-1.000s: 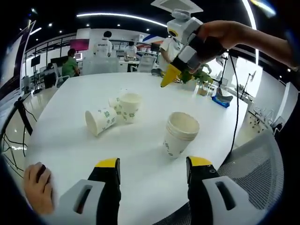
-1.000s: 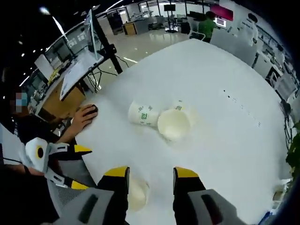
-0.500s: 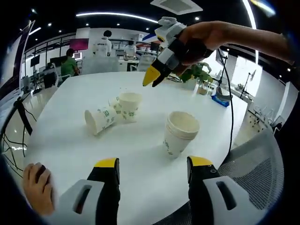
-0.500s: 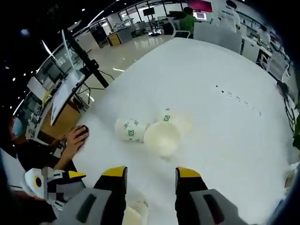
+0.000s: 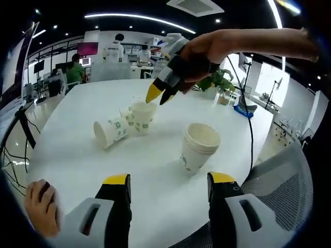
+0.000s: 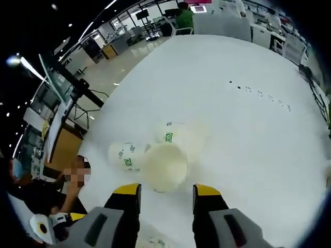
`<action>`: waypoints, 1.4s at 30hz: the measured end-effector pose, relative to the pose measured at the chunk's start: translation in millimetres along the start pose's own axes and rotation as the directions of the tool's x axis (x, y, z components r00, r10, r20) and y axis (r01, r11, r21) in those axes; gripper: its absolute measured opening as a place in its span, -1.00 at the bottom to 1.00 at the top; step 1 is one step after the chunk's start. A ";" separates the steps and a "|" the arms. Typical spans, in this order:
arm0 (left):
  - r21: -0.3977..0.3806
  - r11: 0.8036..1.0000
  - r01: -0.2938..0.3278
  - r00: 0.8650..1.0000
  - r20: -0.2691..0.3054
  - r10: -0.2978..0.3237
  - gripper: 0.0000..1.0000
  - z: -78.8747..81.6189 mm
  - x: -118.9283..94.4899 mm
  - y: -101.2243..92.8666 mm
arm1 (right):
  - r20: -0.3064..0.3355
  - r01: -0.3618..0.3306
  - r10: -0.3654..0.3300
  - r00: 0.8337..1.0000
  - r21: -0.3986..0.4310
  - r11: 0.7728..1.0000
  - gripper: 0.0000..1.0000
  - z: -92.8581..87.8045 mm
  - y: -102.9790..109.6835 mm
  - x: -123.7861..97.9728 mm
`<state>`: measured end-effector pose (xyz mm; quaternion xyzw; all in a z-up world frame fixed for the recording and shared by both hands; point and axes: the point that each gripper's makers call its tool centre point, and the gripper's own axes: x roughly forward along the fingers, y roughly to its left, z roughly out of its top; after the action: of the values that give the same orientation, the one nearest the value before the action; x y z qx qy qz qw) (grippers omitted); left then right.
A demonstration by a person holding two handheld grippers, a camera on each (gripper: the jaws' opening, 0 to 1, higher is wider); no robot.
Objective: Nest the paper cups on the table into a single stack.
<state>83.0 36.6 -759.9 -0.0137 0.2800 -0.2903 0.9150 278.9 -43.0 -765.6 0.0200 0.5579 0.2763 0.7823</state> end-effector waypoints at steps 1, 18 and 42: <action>0.001 1.000 0.000 1.000 -0.001 0.000 0.18 -0.3 0.3 0.1 | -0.002 0.000 0.000 1.000 0.007 1.000 -0.24 1.0 -1.4 2.6; -0.002 1.000 -0.001 1.000 -0.007 0.001 0.17 -0.4 0.7 0.2 | -0.081 0.052 -0.048 0.996 0.054 0.997 -0.31 -1.8 -18.1 36.8; -0.006 1.000 -0.002 1.000 -0.022 0.002 0.15 -2.8 1.2 -1.5 | -0.128 0.089 -0.091 0.988 -0.023 0.996 -0.88 -6.7 -30.7 63.7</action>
<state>81.6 35.1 -762.6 -0.0128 0.2908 -0.2885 0.9122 299.9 -41.9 -833.5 -0.0300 0.6050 0.2463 0.7566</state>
